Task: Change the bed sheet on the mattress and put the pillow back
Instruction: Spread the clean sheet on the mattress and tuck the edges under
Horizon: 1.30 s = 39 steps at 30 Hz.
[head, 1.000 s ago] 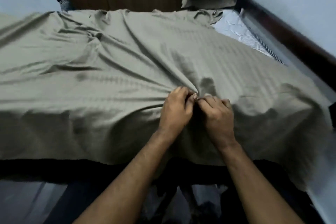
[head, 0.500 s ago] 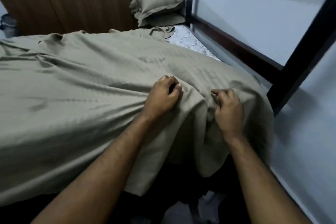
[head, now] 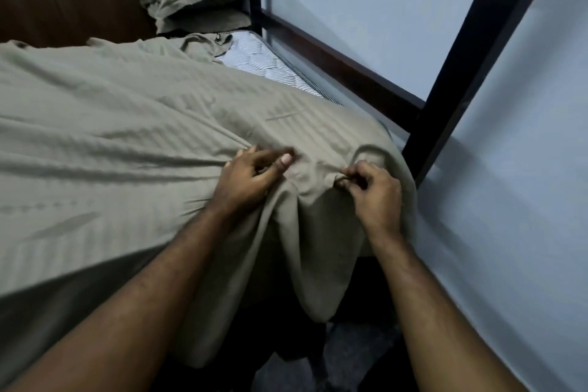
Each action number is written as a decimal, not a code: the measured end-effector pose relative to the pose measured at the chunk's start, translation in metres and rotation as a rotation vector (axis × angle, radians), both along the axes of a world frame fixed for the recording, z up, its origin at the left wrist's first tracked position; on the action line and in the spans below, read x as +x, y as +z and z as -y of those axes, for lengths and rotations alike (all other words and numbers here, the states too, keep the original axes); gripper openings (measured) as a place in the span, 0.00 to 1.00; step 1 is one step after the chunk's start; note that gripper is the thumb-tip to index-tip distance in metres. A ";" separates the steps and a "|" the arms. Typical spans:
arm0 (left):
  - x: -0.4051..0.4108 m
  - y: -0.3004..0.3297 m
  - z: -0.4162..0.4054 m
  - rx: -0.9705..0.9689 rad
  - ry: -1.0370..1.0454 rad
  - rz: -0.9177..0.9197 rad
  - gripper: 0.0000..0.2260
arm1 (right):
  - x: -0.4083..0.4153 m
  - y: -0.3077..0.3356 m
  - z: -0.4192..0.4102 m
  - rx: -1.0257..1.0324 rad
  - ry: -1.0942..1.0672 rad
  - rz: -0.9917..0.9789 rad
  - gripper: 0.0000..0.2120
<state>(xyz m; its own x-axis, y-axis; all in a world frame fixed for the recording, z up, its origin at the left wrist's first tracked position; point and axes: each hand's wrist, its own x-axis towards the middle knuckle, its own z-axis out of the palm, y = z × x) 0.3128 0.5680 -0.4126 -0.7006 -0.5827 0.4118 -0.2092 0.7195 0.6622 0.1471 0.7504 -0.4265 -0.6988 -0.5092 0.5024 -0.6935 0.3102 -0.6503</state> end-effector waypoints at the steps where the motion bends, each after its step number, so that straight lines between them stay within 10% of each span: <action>1: -0.001 0.000 0.001 0.011 -0.013 -0.013 0.22 | -0.001 -0.001 0.001 -0.062 0.026 0.048 0.07; 7: -0.028 0.034 -0.005 0.050 -0.198 0.320 0.30 | -0.021 -0.003 -0.004 -0.288 -0.082 0.201 0.07; 12: -0.095 0.058 -0.030 -0.217 -0.255 0.498 0.09 | -0.019 0.013 -0.017 -0.293 -0.387 0.054 0.05; 16: -0.144 0.071 -0.029 -0.261 0.053 0.140 0.10 | -0.005 0.007 -0.019 -0.211 -0.353 0.076 0.13; 21: -0.189 0.027 -0.031 -0.235 -0.096 -0.058 0.09 | -0.004 -0.031 -0.023 0.310 -0.299 0.193 0.23; 30: -0.183 0.015 -0.034 -0.489 -0.073 -0.187 0.06 | -0.034 -0.052 -0.020 -0.046 -0.426 0.568 0.15; 39: -0.186 0.067 -0.065 -0.453 -0.061 -0.123 0.05 | -0.046 -0.053 -0.054 0.290 -0.466 0.391 0.16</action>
<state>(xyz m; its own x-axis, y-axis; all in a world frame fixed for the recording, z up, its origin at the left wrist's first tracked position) 0.1269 0.6331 -0.3460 -0.6580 -0.2840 0.6974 -0.0968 0.9504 0.2957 0.1007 0.8047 -0.4800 -0.9809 -0.1862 0.0561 -0.1750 0.7201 -0.6714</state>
